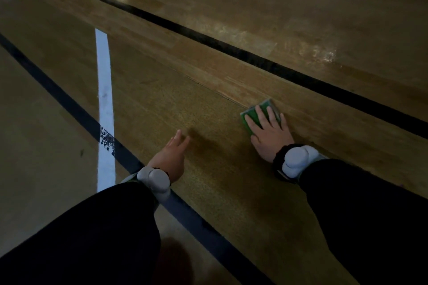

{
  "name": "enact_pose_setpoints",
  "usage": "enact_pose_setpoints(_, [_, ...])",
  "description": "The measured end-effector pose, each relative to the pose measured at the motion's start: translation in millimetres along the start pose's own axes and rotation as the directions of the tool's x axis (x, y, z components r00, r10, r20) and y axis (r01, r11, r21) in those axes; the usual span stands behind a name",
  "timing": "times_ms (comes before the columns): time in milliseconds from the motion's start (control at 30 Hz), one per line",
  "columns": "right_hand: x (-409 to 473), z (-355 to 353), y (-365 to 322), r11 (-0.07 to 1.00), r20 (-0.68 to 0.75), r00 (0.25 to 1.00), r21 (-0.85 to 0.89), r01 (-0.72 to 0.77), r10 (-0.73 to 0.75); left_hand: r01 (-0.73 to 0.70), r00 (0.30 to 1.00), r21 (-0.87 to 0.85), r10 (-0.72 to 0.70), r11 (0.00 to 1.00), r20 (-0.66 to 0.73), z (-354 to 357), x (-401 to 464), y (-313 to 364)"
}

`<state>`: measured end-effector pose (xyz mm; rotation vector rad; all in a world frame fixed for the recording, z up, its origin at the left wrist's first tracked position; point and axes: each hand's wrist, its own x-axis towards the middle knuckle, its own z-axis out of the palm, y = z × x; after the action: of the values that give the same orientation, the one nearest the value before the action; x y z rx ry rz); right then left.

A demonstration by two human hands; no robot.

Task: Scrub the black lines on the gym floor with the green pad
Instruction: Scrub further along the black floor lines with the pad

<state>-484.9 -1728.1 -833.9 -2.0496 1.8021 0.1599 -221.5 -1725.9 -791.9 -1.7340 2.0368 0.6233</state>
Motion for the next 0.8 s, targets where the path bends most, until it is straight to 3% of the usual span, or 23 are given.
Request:
enact_pose_setpoints(100, [-2.0, -1.2, -5.4, 0.999, 0.024, 0.999, -0.007, 0.038, -0.038, -0.002, 1.000, -0.006, 0.002, 1.000, -0.009, -0.8, 0.3, 3.7])
enact_pose_setpoints(333, [-23.7, 13.4, -72.5, 0.940, 0.154, 0.933, -0.051, 0.336, -0.325, -0.011, 1.000, 0.004, 0.011, 1.000, 0.016, -6.1, 0.4, 15.8])
enact_pose_setpoints(567, [-54.0, 39.6, -126.2, 0.764, 0.311, 0.718, 0.045, 0.644, -0.623, -0.014, 1.000, 0.018, 0.014, 1.000, -0.015, -11.9, -6.7, 18.1])
enact_pose_setpoints(667, [-70.1, 47.2, -138.8, 0.682, 0.378, 0.604, 0.111, 0.723, -0.702, 0.010, 0.999, 0.028, -0.008, 1.000, -0.050, -12.9, -7.9, 16.5])
enact_pose_setpoints(800, [-82.9, 41.3, -145.4, 0.633, 0.441, 0.511, 0.190, 0.750, -0.738, 0.039, 0.998, 0.035, -0.037, 0.999, -0.042, -17.2, -12.5, 16.3])
